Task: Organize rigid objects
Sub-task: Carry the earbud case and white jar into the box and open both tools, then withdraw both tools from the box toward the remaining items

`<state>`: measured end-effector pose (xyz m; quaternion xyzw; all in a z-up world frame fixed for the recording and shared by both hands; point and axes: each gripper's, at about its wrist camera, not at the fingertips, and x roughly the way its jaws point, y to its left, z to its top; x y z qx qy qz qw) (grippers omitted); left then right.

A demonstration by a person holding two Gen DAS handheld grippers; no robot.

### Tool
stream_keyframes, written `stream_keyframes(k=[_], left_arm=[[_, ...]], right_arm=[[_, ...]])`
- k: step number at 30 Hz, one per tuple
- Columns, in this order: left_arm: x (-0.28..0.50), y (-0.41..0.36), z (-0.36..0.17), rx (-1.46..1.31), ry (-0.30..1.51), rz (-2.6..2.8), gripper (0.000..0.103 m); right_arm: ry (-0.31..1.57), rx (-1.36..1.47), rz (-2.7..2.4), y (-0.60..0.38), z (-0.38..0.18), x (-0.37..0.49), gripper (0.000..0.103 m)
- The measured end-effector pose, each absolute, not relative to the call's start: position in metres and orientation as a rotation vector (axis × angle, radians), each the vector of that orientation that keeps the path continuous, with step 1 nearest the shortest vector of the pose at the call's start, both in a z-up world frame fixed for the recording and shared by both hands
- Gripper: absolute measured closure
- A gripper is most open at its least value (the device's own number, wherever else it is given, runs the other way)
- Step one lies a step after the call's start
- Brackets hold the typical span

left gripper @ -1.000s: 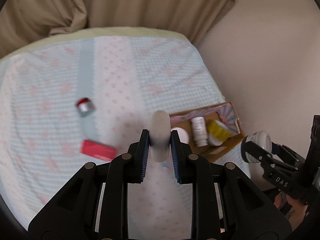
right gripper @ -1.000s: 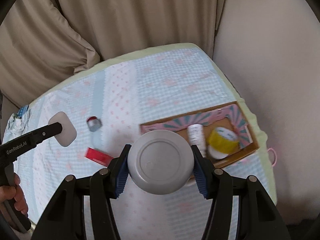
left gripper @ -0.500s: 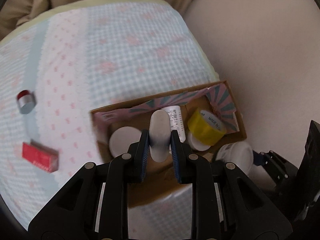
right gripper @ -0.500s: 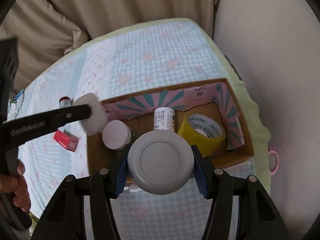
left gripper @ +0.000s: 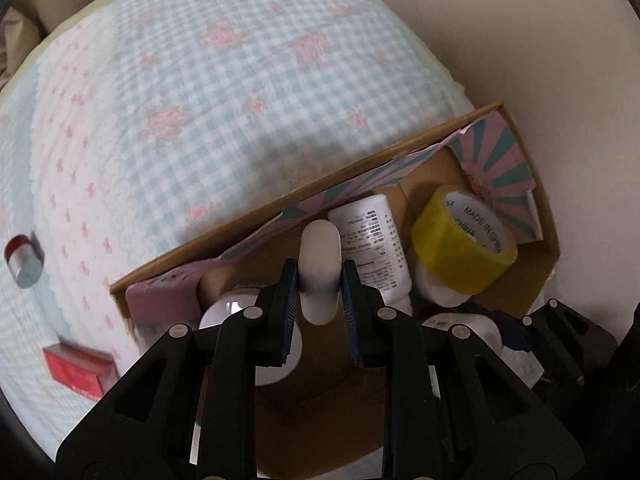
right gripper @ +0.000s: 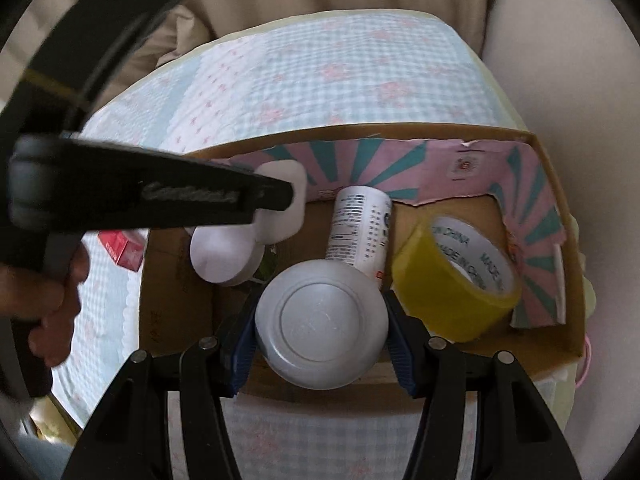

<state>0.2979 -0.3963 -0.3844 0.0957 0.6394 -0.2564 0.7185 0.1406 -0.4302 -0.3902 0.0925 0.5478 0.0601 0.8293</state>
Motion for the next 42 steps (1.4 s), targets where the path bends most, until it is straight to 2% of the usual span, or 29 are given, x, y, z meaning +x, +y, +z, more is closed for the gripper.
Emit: stream_keyframes(k=[4,5,6,7,8,9,17,26,42], left_arm=[[0.298,-0.403,-0.386,0.266,1.419,-0.6,0.084],[0.298,-0.405,-0.386,0.283,1.421,-0.609,0.081],[0.297,-0.406,-0.384,0.297,1.418,-0.616,0.056],[0.297,-0.406,-0.381,0.314,1.411,-0.62,0.029],[0.297,-0.406,-0.378,0.325,1.397,-0.622,0.004],[0.297,-0.405,-0.374,0.315,1.371,-0.63,0.0],[0.301,-0.391,-0.371,0.318,1.375,-0.616,0.0],[0.287,-0.377,-0.343,0.302,1.339,-0.591,0.0],[0.227,-0.326,-0.273,0.255,1.242,-0.505,0.0]], right_arm=[[1.162,0.21,0.155,-0.429,-0.397,0.139,0.05],[1.159,0.217,0.162,-0.428,-0.397,0.138,0.049],[1.167,0.22,0.17,-0.427,-0.399,0.139,0.045],[1.176,0.218,0.177,-0.426,-0.4,0.138,0.035],[1.168,0.201,0.173,-0.424,-0.4,0.137,0.005],[1.151,0.185,0.17,-0.423,-0.398,0.134,0.0],[1.106,0.161,0.144,-0.425,-0.396,0.12,0.0],[1.08,0.17,0.108,-0.429,-0.387,0.117,0.0],[0.989,0.109,0.066,-0.425,-0.326,0.082,0.0]])
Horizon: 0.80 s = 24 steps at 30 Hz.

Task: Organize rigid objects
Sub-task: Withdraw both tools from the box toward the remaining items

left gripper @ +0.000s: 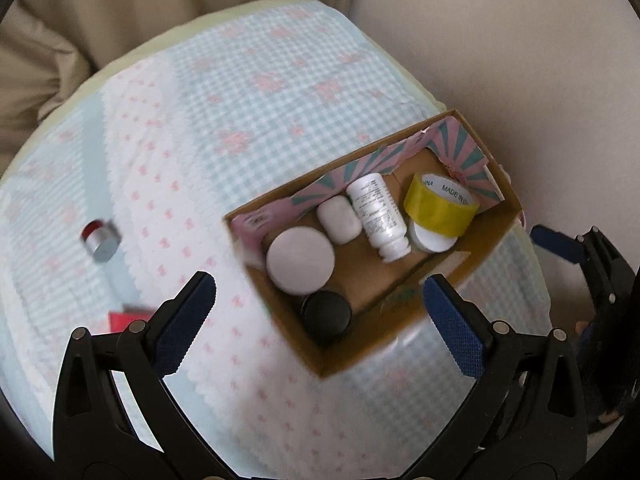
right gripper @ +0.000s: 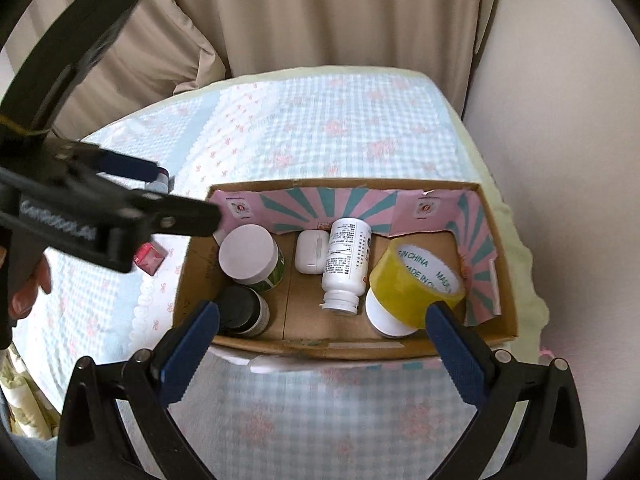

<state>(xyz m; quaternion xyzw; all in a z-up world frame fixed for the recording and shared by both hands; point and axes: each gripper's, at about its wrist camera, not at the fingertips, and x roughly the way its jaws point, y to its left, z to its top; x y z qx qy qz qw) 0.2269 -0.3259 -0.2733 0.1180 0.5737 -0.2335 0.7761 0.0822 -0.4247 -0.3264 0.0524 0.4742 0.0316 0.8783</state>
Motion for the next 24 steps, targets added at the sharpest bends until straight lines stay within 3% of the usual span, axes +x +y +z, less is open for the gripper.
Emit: stream_keyframes(k=[14,24], left_arm=[[0.154,-0.16,-0.194,0.154,1.171,-0.406,0.0],[0.148,-0.047,-0.151,0.169,1.064,-0.383,0.0]], right_arm=[[0.959,0.159,-0.014,-0.357,-0.25,0.039,0.0],[0.949,0.132,0.029,-0.247,-0.21,0.044,0.0]])
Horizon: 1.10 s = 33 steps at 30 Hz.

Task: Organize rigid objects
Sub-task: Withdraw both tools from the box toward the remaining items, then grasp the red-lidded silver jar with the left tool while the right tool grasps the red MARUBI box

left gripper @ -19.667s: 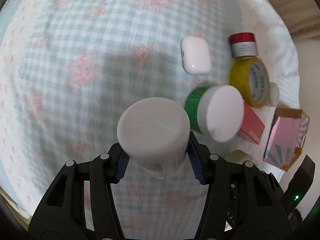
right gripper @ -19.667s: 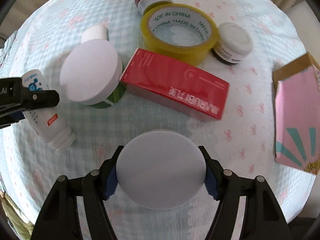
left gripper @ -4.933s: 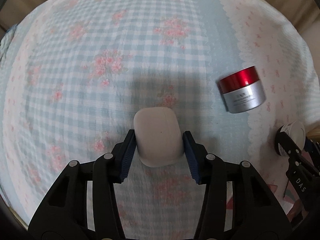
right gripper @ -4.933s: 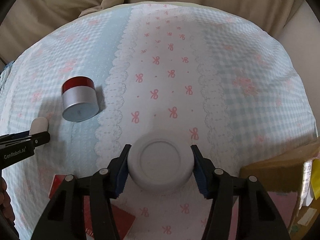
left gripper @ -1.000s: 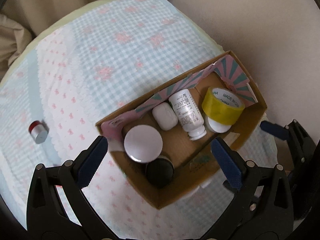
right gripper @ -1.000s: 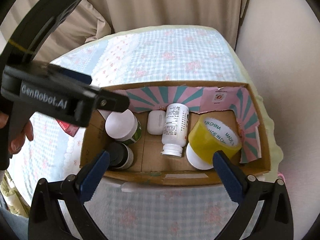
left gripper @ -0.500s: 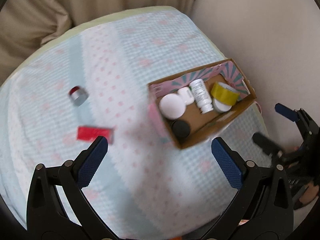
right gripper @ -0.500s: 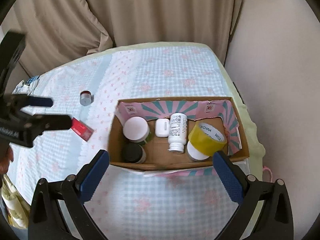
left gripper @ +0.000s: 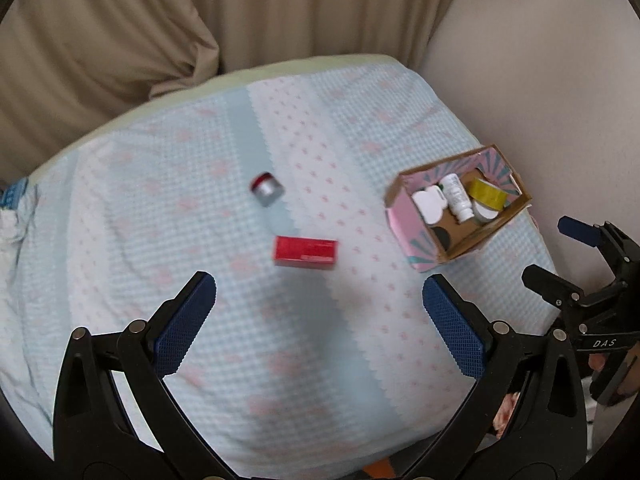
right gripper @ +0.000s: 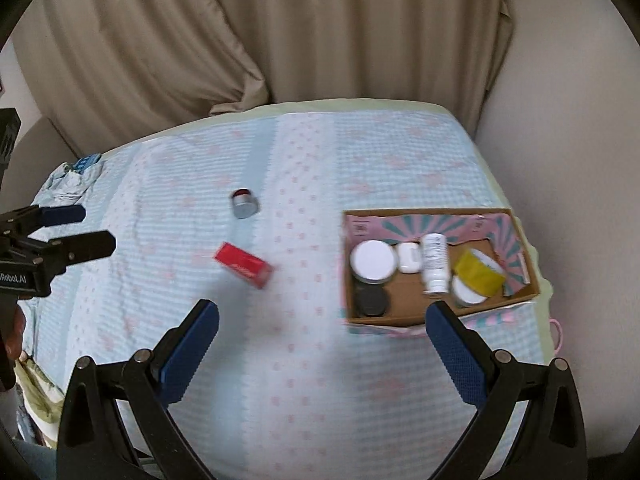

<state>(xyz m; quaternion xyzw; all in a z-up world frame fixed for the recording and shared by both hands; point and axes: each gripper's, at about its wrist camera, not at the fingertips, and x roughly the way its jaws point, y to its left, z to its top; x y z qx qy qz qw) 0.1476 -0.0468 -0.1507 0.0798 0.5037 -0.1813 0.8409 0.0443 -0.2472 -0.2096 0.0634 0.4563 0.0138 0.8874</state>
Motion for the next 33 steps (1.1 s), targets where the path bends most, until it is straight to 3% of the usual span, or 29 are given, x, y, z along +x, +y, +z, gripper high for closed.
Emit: stream_keyframes(k=[13,24,31,33], left_arm=[[0.229,0.019,-0.161,0.277,1.082,-0.467,0.0],[0.329,-0.017,-0.248,0.437,1.252,-0.516,0.0],[0.391,-0.064,-0.33,0.576,1.341,-0.598,0.001],[0.405,-0.076,-0.354,0.606,1.369,-0.614,0.006]], right_arm=[[0.978,0.02,0.126,-0.15,-0.206,0.098,0.0],[1.093,-0.295,0.326,-0.1,-0.267,0.161,0.0],[1.208,-0.496,0.474,-0.07,-0.342,0.203,0.0],[1.243,-0.549,0.494,-0.062,-0.366,0.215,0.0]])
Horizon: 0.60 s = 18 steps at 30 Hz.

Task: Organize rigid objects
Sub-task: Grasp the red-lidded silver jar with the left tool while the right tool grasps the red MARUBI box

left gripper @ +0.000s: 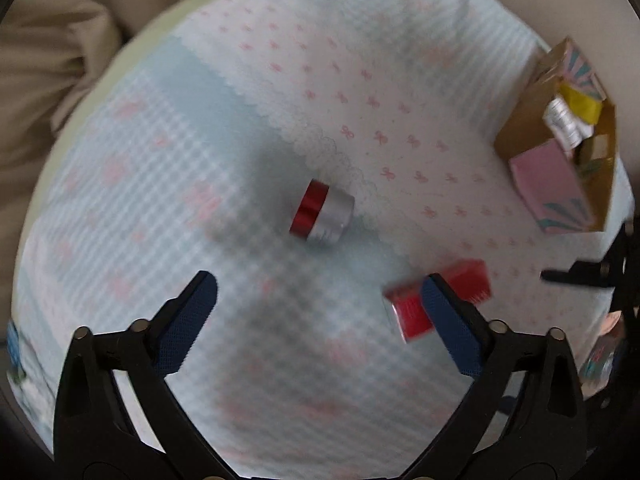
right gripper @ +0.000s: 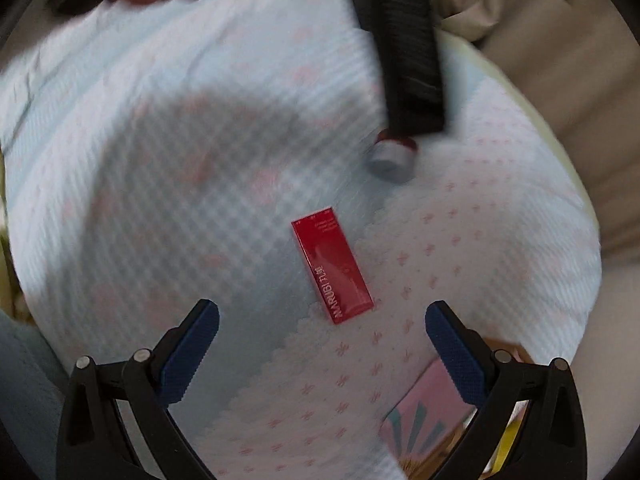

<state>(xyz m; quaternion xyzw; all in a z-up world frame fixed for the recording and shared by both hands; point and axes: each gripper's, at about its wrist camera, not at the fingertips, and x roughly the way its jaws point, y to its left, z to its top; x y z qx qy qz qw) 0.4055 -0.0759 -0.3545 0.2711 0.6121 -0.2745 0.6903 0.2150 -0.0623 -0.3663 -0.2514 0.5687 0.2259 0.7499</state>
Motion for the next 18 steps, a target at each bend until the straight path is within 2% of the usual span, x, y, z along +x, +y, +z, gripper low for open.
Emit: stream_keyframes(k=[4,7,11,14,16,17,18], left_arm=[[0.424,-0.094,-0.394,0.676,1.394,-0.645,0.007],[0.431,-0.103,-0.42,0.734,1.423,-0.671,0.011],[0.435,-0.111,-0.446,0.801,1.457,-0.682,0.024],[0.441,-0.112,-0.457,0.8,1.48,-0.679,0.027],[0.444,-0.113,-0.464,0.798,1.502,-0.688,0.033],[0.445,-0.114,-0.468,0.807,1.509,-0.692,0.041],[0.445,-0.114,-0.471,0.817,1.513,-0.694,0.049]], right_arm=[[1.301,-0.616,0.512,-0.053,-0.404,0.233,0.0],[1.357,-0.648,0.53,-0.045,-0.43,0.245,0.005],[1.412,-0.711,0.582,-0.034,-0.461,0.25,0.022],[1.436,-0.746,0.61,-0.03,-0.475,0.254,0.028],[1.455,-0.743,0.633,-0.029,-0.481,0.258,0.028],[1.46,-0.741,0.64,-0.028,-0.482,0.259,0.029],[1.467,-0.742,0.644,-0.028,-0.484,0.261,0.034]])
